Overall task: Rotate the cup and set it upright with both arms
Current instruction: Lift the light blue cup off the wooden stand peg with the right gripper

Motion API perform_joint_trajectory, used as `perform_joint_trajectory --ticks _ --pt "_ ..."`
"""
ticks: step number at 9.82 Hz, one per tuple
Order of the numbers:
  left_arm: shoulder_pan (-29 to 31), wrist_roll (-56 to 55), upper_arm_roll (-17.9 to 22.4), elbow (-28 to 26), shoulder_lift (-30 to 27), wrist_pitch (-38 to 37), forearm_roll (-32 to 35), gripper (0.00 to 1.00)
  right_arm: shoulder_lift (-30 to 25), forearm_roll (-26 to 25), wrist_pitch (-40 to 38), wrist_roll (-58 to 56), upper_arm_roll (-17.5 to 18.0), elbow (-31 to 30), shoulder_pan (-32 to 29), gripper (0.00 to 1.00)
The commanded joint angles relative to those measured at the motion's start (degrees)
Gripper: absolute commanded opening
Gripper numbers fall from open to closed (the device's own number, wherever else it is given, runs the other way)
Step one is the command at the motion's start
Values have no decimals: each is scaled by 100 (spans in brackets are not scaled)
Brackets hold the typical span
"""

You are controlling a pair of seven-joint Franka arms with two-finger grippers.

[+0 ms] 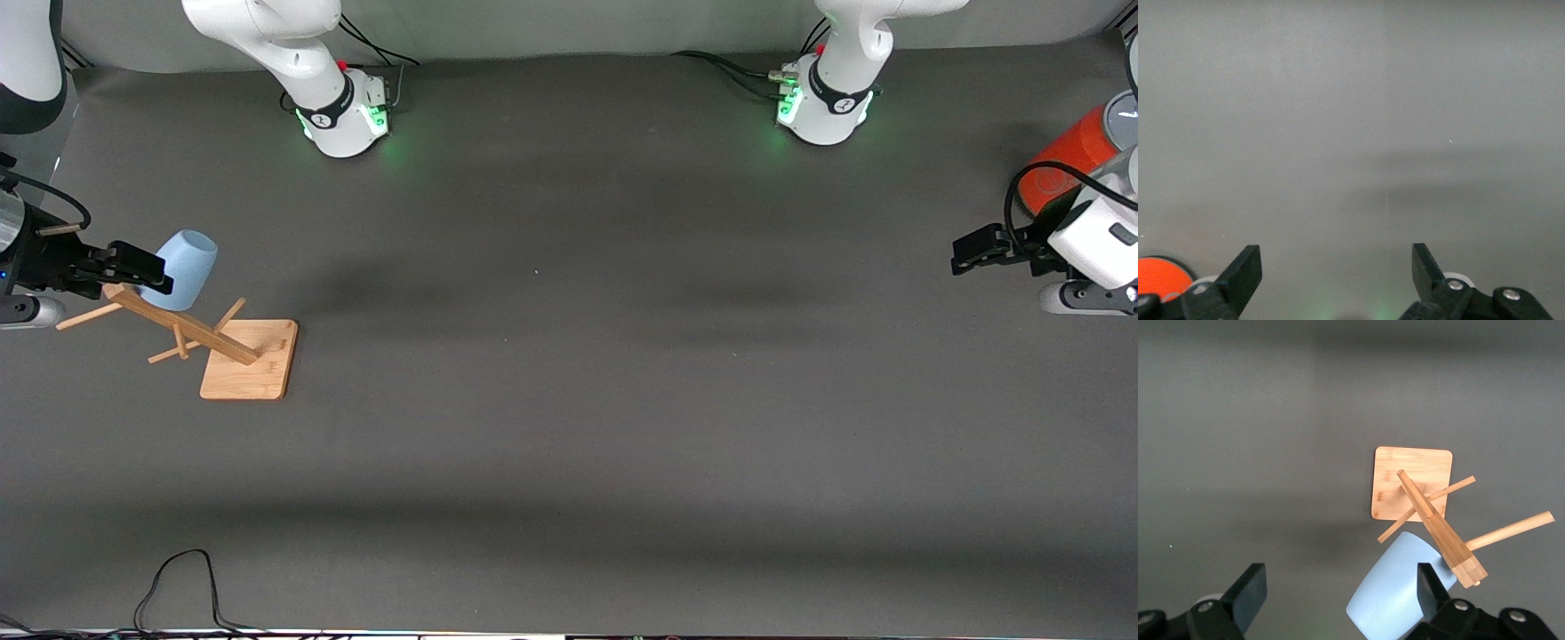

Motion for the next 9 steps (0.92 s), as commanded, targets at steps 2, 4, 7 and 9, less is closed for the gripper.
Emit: perform_joint_trajectory --ticks 2,4,7,9 --pt "13 92 60 107 13 -144 15 100 -130 -92 107 -73 35 -153 -10 100" --pt "-31 -22 52 98 13 -153 50 100 -130 -119 107 -73 35 -153 -10 100" --pt "-40 -23 34 81 13 -153 59 100 -147 -119 45 -64 17 -170 -10 100" --pt "-57 -23 25 72 21 -144 76 100 -794 -136 106 -90 -210 -860 -19 100"
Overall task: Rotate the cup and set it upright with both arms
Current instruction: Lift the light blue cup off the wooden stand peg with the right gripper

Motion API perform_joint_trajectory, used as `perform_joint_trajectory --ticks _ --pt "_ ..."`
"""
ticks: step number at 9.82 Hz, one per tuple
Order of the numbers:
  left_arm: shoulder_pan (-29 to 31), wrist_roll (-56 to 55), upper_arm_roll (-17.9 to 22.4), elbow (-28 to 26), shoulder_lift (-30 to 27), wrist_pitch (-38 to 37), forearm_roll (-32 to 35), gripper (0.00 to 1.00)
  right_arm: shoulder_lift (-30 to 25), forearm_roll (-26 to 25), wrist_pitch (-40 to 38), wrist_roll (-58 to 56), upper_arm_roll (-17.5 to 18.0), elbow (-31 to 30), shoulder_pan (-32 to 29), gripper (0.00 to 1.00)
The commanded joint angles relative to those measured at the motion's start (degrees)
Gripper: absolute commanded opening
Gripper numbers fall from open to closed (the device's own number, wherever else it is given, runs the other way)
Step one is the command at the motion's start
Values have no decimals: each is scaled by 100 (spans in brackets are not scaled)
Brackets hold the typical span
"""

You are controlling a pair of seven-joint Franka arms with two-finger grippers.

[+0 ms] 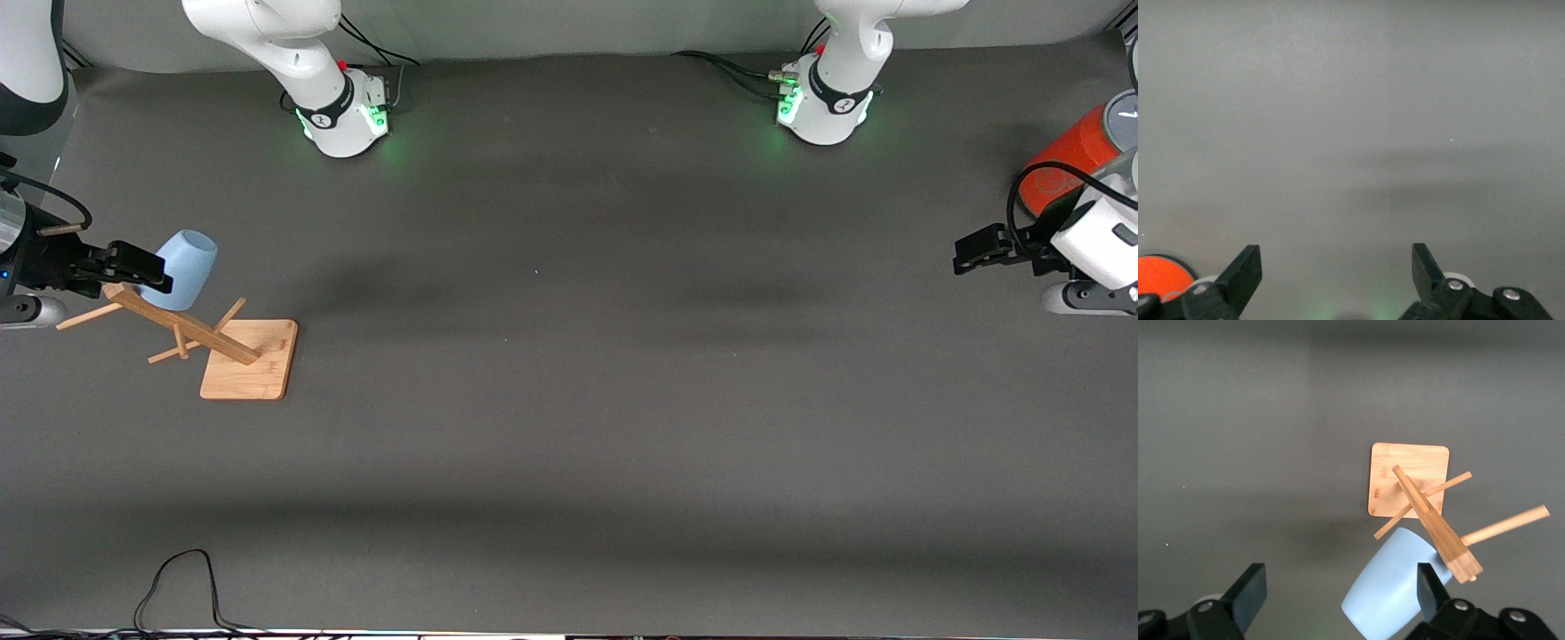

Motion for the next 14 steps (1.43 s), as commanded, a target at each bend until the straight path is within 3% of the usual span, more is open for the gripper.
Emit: perform_joint_trajectory --ticks 1,2,6,10,14 --pt "-63 -33 2 76 17 -127 77 100 -1017 -158 260 -116 -266 -1092 -11 100" --pt "-63 -50 11 76 17 -127 77 100 -1212 -194 296 -125 -398 -1314 -11 100" --pt "-72 -33 2 49 35 -101 129 100 -1100 -107 288 232 -661 -1193 -64 100" --pt "-89 -50 2 49 35 -127 147 100 -1029 -98 271 3091 -672 -1166 -46 100" --pt "-151 -50 2 40 53 -127 164 100 -845 -54 366 3425 -672 -1481 -11 100"
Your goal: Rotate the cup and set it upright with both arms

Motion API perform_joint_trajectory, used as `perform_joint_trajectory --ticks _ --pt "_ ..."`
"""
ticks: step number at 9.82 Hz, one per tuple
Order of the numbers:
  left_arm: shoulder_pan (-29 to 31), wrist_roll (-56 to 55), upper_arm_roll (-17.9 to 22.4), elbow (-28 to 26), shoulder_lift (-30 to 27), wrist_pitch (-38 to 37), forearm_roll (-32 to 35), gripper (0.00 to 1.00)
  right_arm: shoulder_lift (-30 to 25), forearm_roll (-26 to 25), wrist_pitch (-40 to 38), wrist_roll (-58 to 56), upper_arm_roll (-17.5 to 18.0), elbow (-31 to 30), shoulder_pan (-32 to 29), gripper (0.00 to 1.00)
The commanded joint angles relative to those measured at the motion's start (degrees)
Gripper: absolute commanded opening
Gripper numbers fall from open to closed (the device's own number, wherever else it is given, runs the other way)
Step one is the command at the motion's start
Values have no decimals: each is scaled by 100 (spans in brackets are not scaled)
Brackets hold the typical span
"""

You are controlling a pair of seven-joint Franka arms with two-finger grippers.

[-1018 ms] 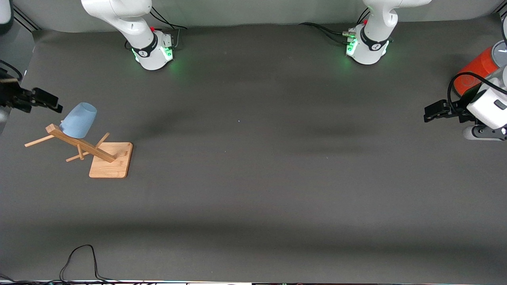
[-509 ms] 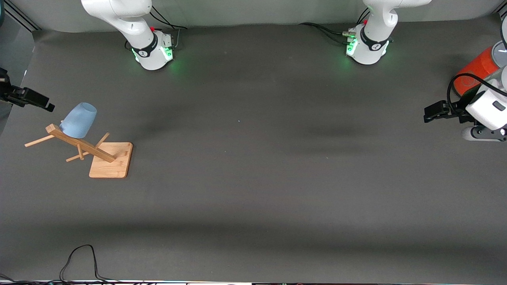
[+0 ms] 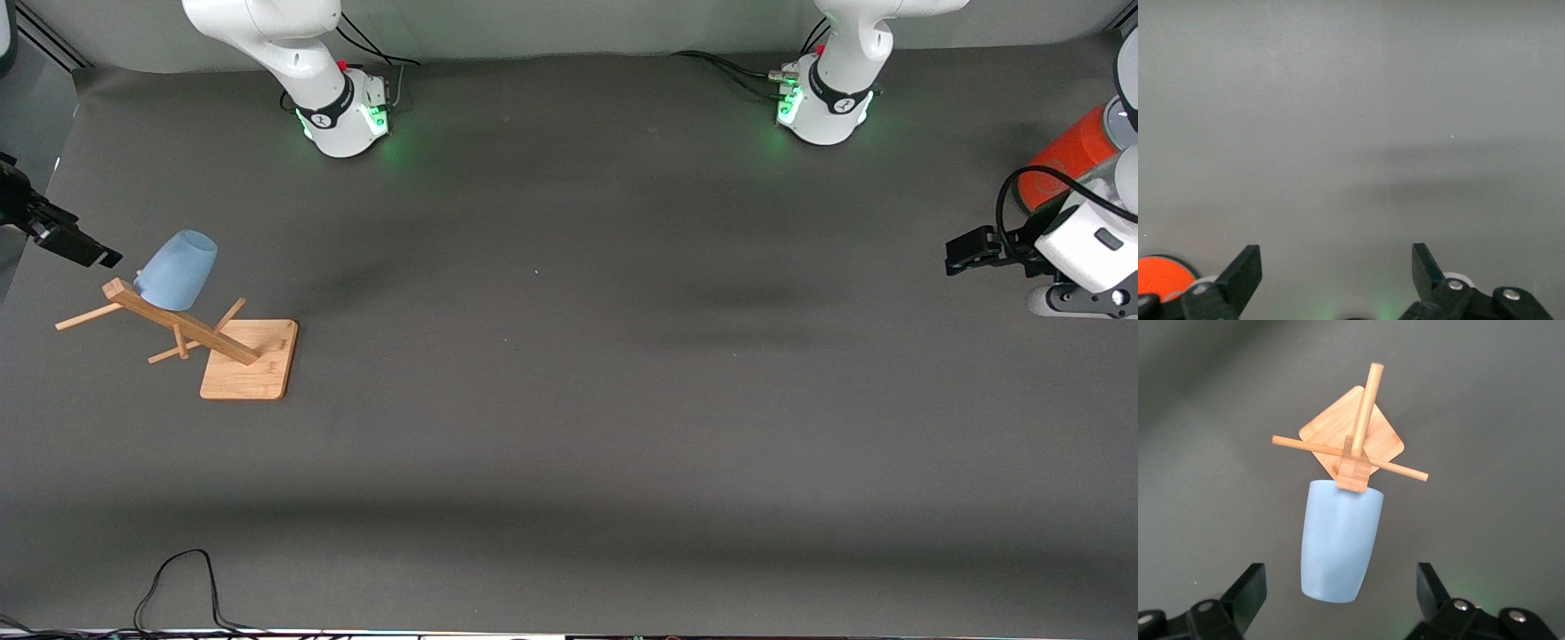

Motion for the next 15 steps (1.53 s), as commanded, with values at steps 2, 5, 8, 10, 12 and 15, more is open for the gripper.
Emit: perform_joint_trajectory --ticks 2,5,8,10,12,15 --pt "-70 -50 22 46 28 -99 100 100 41 121 714 143 0 -752 38 100" --pt "-62 -50 22 46 89 -47 100 100 75 279 1163 142 -18 -1193 29 100" --pt "-53 -33 22 37 125 -20 91 100 206 323 1445 142 -18 -1335 29 100" --pt "-53 -50 22 46 125 -29 100 100 321 332 1551 169 -18 -1335 29 100" --pt "-18 -16 22 46 107 -29 100 100 339 473 1551 169 -18 -1335 38 96" --pt "0 -15 31 46 90 6 100 100 339 473 1551 160 -18 -1335 38 61"
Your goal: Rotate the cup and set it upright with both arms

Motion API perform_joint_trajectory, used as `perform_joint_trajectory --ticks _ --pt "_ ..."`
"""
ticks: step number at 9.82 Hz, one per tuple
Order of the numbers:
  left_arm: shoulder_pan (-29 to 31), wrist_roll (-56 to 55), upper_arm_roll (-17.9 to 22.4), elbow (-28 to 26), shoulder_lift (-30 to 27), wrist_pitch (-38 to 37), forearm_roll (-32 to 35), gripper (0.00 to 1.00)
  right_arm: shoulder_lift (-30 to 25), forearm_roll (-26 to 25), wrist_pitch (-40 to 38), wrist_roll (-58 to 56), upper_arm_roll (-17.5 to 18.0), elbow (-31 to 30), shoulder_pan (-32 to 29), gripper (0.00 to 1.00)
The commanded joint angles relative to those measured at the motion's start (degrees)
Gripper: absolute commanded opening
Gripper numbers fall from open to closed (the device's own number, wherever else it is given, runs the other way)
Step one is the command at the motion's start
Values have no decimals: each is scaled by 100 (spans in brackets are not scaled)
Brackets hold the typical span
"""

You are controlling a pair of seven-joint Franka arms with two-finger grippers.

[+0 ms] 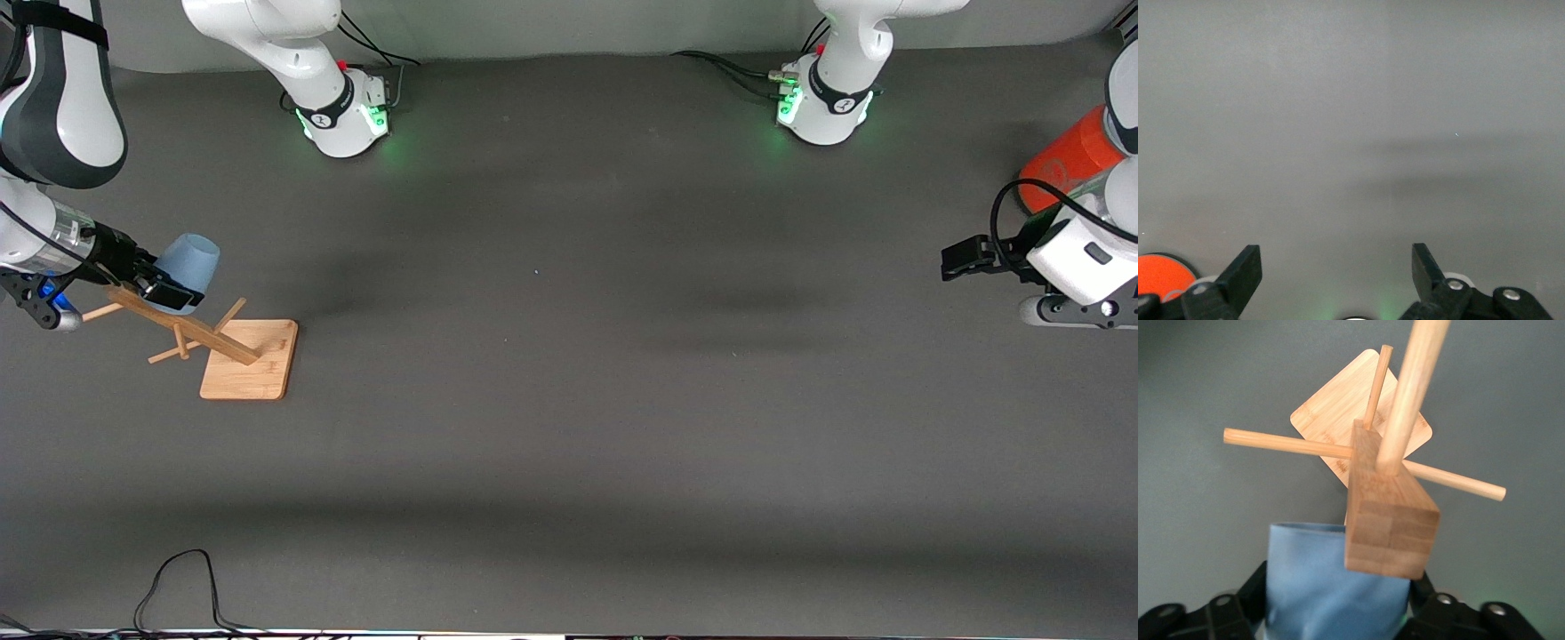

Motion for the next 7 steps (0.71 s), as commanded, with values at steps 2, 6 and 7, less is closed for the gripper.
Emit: perform_joint_trajectory --ticks 2,6,7 --pt "-34 -23 6 68 -32 109 73 100 -49 125 58 96 -18 -7 27 61" --pt "54 118 50 69 -6 424 20 100 -469 125 -512 236 16 28 53 61" --pt "54 109 50 77 99 504 11 100 -654 125 -714 410 26 37 88 61"
